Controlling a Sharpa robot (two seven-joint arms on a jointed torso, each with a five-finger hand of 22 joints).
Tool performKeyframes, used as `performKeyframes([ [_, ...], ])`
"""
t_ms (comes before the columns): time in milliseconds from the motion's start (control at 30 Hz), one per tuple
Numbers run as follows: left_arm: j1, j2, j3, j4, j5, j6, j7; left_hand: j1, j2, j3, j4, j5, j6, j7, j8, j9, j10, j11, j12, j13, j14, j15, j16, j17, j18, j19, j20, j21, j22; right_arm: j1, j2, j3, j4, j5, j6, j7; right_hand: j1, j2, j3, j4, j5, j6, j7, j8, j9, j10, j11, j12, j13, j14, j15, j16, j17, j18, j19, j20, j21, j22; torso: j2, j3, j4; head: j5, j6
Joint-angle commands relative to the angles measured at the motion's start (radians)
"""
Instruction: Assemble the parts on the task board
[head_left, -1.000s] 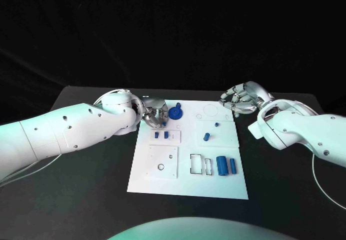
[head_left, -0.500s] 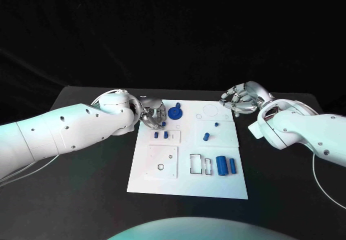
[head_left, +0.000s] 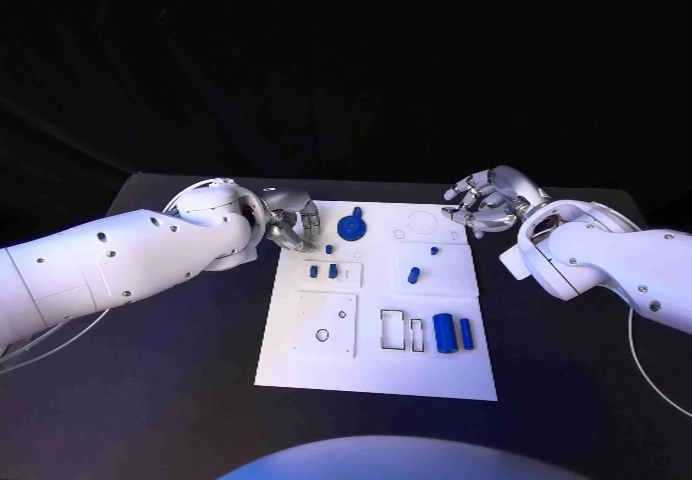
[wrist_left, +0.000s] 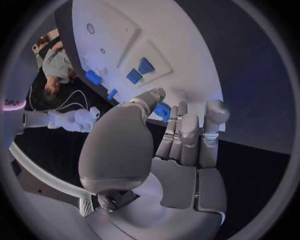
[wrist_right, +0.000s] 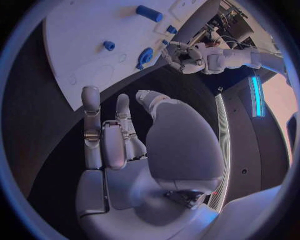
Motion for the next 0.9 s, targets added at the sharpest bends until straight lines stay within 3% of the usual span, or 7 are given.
performKeyframes([
  [33, 0.001, -0.024, 0.004, 0.009, 0.296, -0.060, 0.128, -0.021, -0.006, -0.029, 0.016, -0.007, -0.004, 0.011, 0.012, -0.004, -0.039, 0.009, 0.002, -0.004, -0.130, 0.010, -0.107, -0.188, 0.039, -0.112, 0.009, -0.212, 0.011, -0.001, -0.001, 0.000, -0.006, -0.134, 0.152, 0.019, 0.007, -0.005, 0.017, -0.013, -0.024, -0.011, 0.008, -0.007, -0.008, 0.008, 0.009, -0.078, -0.060, 0.025, 0.012, 0.029, 0.039, -0.004, 0.036, 0.004, 0.064, 0.044, -0.002, 0.0011, -0.0004, -0.005, 0.003],
  [167, 0.002, -0.065, 0.007, 0.017, 0.634, -0.088, 0.244, -0.050, 0.007, -0.087, 0.063, -0.017, -0.009, 0.023, 0.023, -0.008, -0.050, 0.016, 0.037, 0.002, -0.204, 0.018, -0.150, -0.268, 0.053, -0.166, 0.019, -0.336, -0.036, -0.001, -0.001, 0.000, -0.012, -0.310, 0.243, 0.008, 0.001, -0.015, 0.016, -0.044, -0.045, 0.016, 0.017, -0.012, -0.020, -0.010, 0.027, -0.220, -0.164, 0.039, 0.026, 0.054, 0.073, -0.014, 0.064, 0.016, 0.128, 0.093, -0.002, -0.0008, 0.0018, -0.008, 0.006],
  [400, 0.001, -0.111, 0.007, 0.043, 1.102, -0.107, 0.387, -0.010, 0.084, -0.065, 0.101, -0.002, -0.005, 0.012, 0.044, -0.015, 0.002, 0.000, 0.090, 0.005, -0.205, 0.005, -0.160, -0.312, 0.057, -0.142, 0.011, -0.386, -0.072, -0.007, -0.001, 0.000, -0.003, -0.529, 0.313, -0.017, 0.016, -0.011, 0.011, -0.083, -0.064, 0.053, 0.013, -0.019, -0.034, -0.007, 0.033, -0.320, -0.247, 0.044, 0.032, 0.070, 0.094, -0.017, 0.072, 0.023, 0.158, 0.120, -0.002, -0.0014, -0.0004, -0.033, 0.015],
  [433, 0.001, -0.117, 0.007, 0.049, 1.155, -0.105, 0.401, -0.045, 0.091, -0.078, 0.140, -0.042, 0.015, 0.002, 0.061, -0.010, 0.029, -0.010, 0.101, 0.004, -0.192, -0.001, -0.160, -0.321, 0.057, -0.128, 0.005, -0.392, -0.078, -0.009, -0.001, 0.000, 0.001, -0.559, 0.318, -0.025, 0.018, -0.009, 0.013, -0.086, -0.065, 0.061, 0.010, -0.018, -0.036, -0.004, 0.031, -0.327, -0.255, 0.044, 0.032, 0.072, 0.096, -0.017, 0.073, 0.022, 0.163, 0.124, -0.002, -0.0015, -0.0004, -0.035, 0.016],
  [467, 0.001, -0.123, 0.007, 0.057, 1.202, -0.101, 0.414, -0.059, 0.086, -0.090, 0.153, -0.047, 0.028, -0.003, 0.074, -0.005, 0.038, -0.013, 0.105, 0.003, -0.188, -0.004, -0.160, -0.325, 0.056, -0.124, 0.003, -0.394, -0.080, -0.011, -0.001, 0.000, 0.006, -0.587, 0.321, -0.035, 0.019, -0.007, 0.015, -0.088, -0.064, 0.068, 0.007, -0.019, -0.037, -0.001, 0.030, -0.333, -0.260, 0.045, 0.030, 0.075, 0.099, -0.018, 0.074, 0.022, 0.166, 0.127, -0.001, -0.0017, -0.0002, -0.038, 0.018],
  [733, 0.000, -0.150, 0.005, 0.098, 1.342, -0.099, 0.472, -0.084, 0.067, -0.132, 0.185, -0.043, 0.011, -0.004, 0.083, 0.000, 0.055, -0.019, 0.110, -0.004, -0.176, -0.011, -0.163, -0.342, 0.055, -0.106, -0.007, -0.411, -0.091, -0.022, 0.007, 0.000, 0.020, -0.698, 0.318, -0.100, 0.024, -0.007, 0.025, -0.099, -0.088, 0.090, 0.006, -0.028, -0.046, 0.019, 0.029, -0.357, -0.289, 0.052, 0.029, 0.092, 0.122, -0.028, 0.098, 0.020, 0.223, 0.168, -0.002, -0.0034, 0.0017, -0.054, 0.017],
  [900, 0.000, -0.156, 0.004, 0.122, 1.363, -0.105, 0.484, -0.079, 0.070, -0.132, 0.184, -0.044, 0.008, -0.004, 0.082, -0.001, 0.058, -0.020, 0.110, -0.005, -0.176, -0.012, -0.164, -0.344, 0.055, -0.105, -0.007, -0.413, -0.092, -0.030, 0.021, 0.000, 0.016, -0.725, 0.309, -0.128, 0.035, -0.002, 0.046, -0.110, -0.093, 0.101, 0.012, -0.035, -0.051, 0.029, 0.033, -0.372, -0.306, 0.053, 0.032, 0.097, 0.129, -0.031, 0.104, 0.022, 0.239, 0.181, 0.000, -0.0020, 0.0017, -0.049, 0.018],
])
